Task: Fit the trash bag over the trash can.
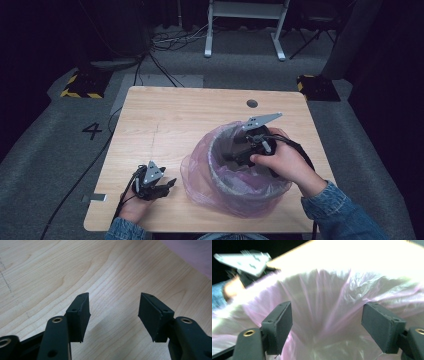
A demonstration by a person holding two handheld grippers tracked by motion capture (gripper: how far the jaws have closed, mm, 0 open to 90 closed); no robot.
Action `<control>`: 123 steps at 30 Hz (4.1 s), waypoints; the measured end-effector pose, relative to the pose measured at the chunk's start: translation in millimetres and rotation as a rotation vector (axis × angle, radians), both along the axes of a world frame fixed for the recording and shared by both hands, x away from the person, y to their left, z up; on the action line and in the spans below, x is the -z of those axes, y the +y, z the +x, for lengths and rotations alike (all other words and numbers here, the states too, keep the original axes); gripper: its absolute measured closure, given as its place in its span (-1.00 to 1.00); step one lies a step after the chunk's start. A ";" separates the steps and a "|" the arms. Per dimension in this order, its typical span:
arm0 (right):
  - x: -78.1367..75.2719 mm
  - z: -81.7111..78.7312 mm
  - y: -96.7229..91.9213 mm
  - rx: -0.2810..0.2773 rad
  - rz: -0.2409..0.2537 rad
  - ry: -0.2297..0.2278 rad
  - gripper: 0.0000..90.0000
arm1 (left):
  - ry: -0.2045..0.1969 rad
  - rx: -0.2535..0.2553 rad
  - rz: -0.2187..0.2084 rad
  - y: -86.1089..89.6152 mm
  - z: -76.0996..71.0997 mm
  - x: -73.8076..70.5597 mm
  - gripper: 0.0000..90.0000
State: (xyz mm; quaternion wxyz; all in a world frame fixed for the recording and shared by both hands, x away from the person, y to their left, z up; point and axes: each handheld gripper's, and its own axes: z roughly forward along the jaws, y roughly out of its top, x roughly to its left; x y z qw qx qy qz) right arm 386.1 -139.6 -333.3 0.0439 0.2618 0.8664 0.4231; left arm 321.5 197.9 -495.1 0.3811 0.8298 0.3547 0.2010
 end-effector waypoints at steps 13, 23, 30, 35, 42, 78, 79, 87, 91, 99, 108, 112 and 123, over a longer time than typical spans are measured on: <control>-26.0 -14.5 -17.3 0.096 0.108 -0.120 -0.28 | 0.000 0.003 0.004 -1.1 0.1 0.3 -0.06; -2.1 1.3 4.5 0.178 0.029 -0.030 0.09 | -0.002 0.001 -0.001 -0.7 -0.2 0.2 -0.06; 6.0 10.3 8.4 0.139 -0.071 0.016 1.00 | -0.002 0.003 0.003 0.3 -0.1 0.2 -0.06; 16.4 12.0 14.3 0.118 -0.147 0.042 1.00 | -0.003 0.002 0.002 -1.0 -0.6 0.4 -0.06; 36.4 15.9 22.8 0.065 -0.258 0.120 0.97 | -0.002 0.005 0.008 -1.1 -0.4 0.3 -0.06; -4.8 -31.7 10.3 -0.420 -0.032 -0.045 -0.33 | -0.004 -0.001 0.010 -1.5 -0.2 1.0 -0.06; -1.9 -30.9 11.7 -0.421 -0.054 -0.044 -0.34 | -0.004 -0.001 0.011 -1.5 -0.1 1.2 -0.06; 27.6 -23.7 24.8 -0.378 -0.195 -0.018 -0.43 | -0.008 0.000 0.016 -1.7 -0.1 1.2 -0.06; 37.6 -20.4 30.5 -0.341 -0.238 -0.023 -0.50 | -0.007 -0.001 0.013 -1.9 -0.3 1.2 -0.06; 53.2 -16.0 36.5 -0.290 -0.290 0.009 -0.54 | -0.008 -0.002 0.011 -1.0 -1.0 0.9 -0.06; 19.2 -17.2 22.7 -0.252 -0.155 -0.023 -0.47 | -0.014 -0.011 0.016 1.0 -3.5 0.7 -0.06; -3.2 -16.9 13.2 -0.225 -0.100 -0.069 -0.46 | -0.025 -0.031 0.019 5.1 -9.4 0.6 -0.06; -34.5 -9.2 -17.2 -0.013 0.000 -0.165 -0.41 | -0.007 -0.056 0.043 8.6 -10.1 4.6 -0.07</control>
